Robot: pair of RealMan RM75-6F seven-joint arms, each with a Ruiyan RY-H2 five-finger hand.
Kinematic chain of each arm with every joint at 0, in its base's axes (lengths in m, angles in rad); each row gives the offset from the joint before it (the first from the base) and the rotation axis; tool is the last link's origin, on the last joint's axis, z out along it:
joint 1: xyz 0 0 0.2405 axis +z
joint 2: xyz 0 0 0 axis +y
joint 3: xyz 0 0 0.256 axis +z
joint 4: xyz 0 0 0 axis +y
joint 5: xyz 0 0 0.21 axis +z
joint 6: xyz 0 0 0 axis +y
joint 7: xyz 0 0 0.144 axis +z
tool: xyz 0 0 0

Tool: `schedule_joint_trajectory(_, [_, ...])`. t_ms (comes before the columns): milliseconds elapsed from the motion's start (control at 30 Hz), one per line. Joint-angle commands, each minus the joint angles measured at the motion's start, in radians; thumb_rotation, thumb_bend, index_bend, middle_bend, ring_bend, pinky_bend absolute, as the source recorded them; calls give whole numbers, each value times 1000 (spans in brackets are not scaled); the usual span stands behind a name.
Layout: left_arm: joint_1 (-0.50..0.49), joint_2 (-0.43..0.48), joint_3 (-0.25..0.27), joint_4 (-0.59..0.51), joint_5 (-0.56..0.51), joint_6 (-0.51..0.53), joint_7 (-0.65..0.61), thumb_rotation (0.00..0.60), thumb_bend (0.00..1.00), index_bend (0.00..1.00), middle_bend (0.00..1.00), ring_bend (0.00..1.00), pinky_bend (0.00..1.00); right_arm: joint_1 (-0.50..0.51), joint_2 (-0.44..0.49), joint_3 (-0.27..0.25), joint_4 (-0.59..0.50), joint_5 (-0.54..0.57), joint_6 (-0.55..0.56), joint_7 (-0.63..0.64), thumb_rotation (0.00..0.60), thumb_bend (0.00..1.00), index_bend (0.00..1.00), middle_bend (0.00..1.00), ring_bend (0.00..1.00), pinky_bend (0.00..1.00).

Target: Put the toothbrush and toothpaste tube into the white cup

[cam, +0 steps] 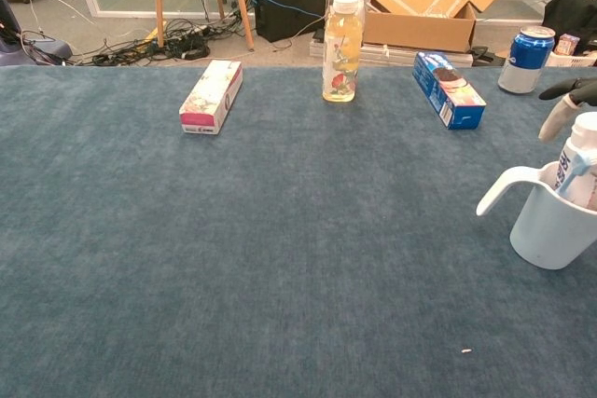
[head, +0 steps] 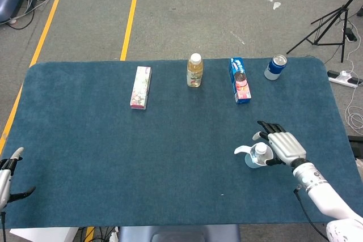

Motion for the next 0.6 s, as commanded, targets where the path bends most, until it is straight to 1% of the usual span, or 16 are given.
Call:
schedule_joint_trajectory(33, [0, -1, 0, 1, -1, 0, 1, 600, 0, 64, 264, 231, 285, -7, 25, -4, -23, -5, 9, -5, 600, 243, 273, 0, 0, 18])
schedule_joint_trajectory(233, [-2, -4, 0, 2, -3, -3, 6, 600, 0, 64, 264, 231, 285, -22, 92, -8, -95, -11, 36, -23, 600, 241, 202, 0, 0, 18])
schedule_joint_trajectory(500, [-3, -7, 0, 4, -4, -4, 11, 600, 0, 64, 264, 231, 285, -44, 169, -13, -172, -30, 55, -19, 600, 241, 178, 0, 0, 18])
schedule_joint_trajectory(600, [-3, -8, 0, 5, -5, -5, 12, 600, 0, 64, 264, 231, 285, -52, 190, -17, -195, -41, 70, -35, 600, 241, 178, 0, 0, 18])
